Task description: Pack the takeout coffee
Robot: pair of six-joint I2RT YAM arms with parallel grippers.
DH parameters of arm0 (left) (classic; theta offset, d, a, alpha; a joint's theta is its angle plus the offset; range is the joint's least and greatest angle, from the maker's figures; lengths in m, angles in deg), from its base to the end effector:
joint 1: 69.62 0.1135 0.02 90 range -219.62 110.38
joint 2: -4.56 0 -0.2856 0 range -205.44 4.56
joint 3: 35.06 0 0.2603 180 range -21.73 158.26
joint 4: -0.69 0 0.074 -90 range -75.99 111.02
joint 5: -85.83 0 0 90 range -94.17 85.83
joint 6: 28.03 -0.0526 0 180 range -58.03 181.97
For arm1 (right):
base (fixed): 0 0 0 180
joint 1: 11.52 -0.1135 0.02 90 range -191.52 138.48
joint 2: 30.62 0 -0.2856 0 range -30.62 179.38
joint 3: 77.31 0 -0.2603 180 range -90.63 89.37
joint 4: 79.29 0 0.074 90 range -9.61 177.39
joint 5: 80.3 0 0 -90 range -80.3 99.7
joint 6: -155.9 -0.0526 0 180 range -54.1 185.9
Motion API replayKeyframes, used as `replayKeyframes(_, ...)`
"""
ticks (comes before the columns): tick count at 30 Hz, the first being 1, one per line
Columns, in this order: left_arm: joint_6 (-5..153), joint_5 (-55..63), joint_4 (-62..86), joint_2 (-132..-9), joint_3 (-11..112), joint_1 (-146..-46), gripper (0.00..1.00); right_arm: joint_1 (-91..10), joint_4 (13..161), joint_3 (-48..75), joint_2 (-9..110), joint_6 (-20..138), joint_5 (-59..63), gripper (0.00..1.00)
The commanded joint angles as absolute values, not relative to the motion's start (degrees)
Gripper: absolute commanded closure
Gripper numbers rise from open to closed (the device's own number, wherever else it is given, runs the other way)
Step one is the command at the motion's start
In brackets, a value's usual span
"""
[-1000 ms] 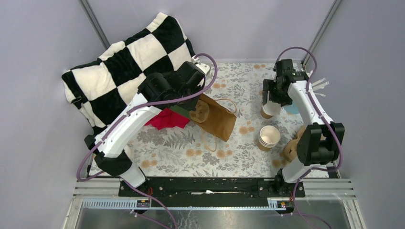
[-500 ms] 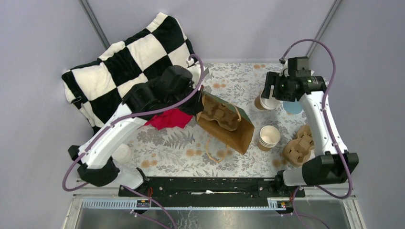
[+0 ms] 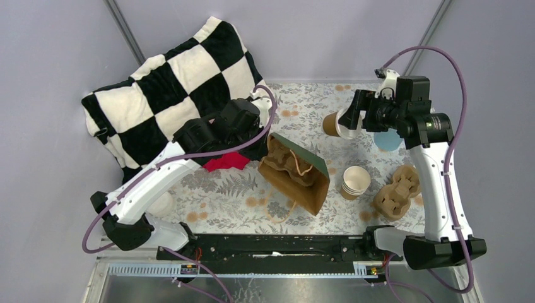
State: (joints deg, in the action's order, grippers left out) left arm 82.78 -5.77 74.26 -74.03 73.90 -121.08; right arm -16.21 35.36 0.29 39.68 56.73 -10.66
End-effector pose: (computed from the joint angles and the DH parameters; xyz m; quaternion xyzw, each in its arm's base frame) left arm 0.1758 -0.2184 0.4384 0.2372 0.8865 -0.2238 0.3283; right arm 0.2450 0.0385 0.4531 -0.0501 0.8686 0.2108 0.4456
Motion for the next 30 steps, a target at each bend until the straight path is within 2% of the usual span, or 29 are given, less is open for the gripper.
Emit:
replayKeyframes(1,84.3,-8.6,72.3,-75.5,77.1,-121.3,1.00,-20.5,37.0,-4.2,37.8,58.6,-16.4,0.20)
replayKeyframes(5,85.2,-11.6,76.7,-78.7,82.2,-121.2,1.00,-25.5,36.8,-8.3,38.4,59.7,-17.4,0.20)
replayKeyframes(9,85.7,-13.9,77.1,-78.3,80.3,-121.2,1.00,-29.9,37.6,-12.0,38.7,61.1,-17.8,0.20)
replayKeyframes(16,88.4,-15.6,77.6,-77.3,78.4,-121.2,1.00,-31.2,42.1,-17.9,40.6,58.2,-25.3,0.21)
replayKeyframes(25,92.0,-20.8,81.1,-78.8,80.2,-120.6,1.00,-34.9,43.9,-16.0,40.0,56.1,-34.3,0.22)
replayKeyframes(30,93.3,-17.5,79.4,-78.2,80.8,-117.6,1.00,-37.0,42.8,-11.7,37.4,56.5,-34.3,0.23)
